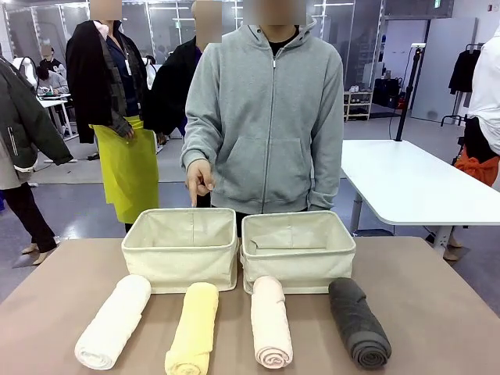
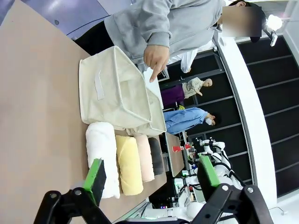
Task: Divide the towels into two baskets.
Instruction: Pick up one hotel-folded towel and place it in the Fabric basket indicated by the person.
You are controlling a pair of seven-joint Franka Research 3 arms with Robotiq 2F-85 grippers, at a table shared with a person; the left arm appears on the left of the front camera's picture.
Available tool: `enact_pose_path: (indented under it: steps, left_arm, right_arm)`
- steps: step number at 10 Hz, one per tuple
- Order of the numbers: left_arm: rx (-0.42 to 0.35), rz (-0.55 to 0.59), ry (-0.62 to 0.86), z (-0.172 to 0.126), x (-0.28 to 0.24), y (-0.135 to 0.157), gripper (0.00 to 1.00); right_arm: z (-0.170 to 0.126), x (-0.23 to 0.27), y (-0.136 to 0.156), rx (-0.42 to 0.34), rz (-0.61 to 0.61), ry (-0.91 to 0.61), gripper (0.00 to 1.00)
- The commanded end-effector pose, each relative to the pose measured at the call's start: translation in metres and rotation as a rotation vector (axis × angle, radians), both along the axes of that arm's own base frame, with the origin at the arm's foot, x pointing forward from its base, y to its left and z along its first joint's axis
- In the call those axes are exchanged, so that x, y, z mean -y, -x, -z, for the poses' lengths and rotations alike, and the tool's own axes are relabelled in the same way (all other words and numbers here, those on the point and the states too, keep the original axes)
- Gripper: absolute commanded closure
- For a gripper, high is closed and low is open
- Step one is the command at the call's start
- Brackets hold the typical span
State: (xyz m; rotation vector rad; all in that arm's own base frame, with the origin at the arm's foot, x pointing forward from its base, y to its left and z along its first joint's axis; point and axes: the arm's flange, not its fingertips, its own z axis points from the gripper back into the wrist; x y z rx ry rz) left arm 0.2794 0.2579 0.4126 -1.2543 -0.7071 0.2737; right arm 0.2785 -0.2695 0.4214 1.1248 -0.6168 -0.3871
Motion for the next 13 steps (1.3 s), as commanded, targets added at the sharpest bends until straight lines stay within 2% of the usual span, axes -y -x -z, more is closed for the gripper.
enact_pose_path:
  steps: [1, 2, 4, 6, 8, 10, 12, 13]
  left_arm:
    - [0.003, -0.006, 0.007, 0.0, -0.002, 0.002, 0.0]
    - [0.0, 0.0, 0.0, 0.0, 0.0, 0.0, 0.0]
    - [-0.038, 0.134, -0.108, -0.031, 0.041, -0.015, 0.0]
    - [-0.111, 0.309, -0.255, -0.049, 0.106, -0.046, 0.0]
    - [-0.192, 0.401, -0.421, -0.051, 0.154, -0.059, 0.0]
    - [-0.284, 0.496, -0.585, -0.037, 0.206, -0.066, 0.0]
    - [-0.367, 0.501, -0.674, -0.014, 0.231, -0.068, 0.0]
    - [-0.382, 0.51, -0.725, -0.002, 0.243, -0.069, 0.0]
  right_arm:
    - [-0.001, 0.001, 0.002, 0.011, 0.0, -0.018, 0.0]
    - [-0.001, 0.001, 0.002, 0.011, 0.0, -0.018, 0.0]
    - [-0.001, 0.001, 0.002, 0.011, 0.0, -0.018, 0.0]
    - [-0.001, 0.001, 0.002, 0.011, 0.0, -0.018, 0.0]
    - [-0.001, 0.001, 0.002, 0.011, 0.0, -0.018, 0.0]
    - [-0.001, 0.001, 0.002, 0.011, 0.0, -0.018, 0.0]
    - [-0.001, 0.001, 0.002, 0.011, 0.0, -0.018, 0.0]
    - [-0.001, 0.001, 0.002, 0.011, 0.0, -0.018, 0.0]
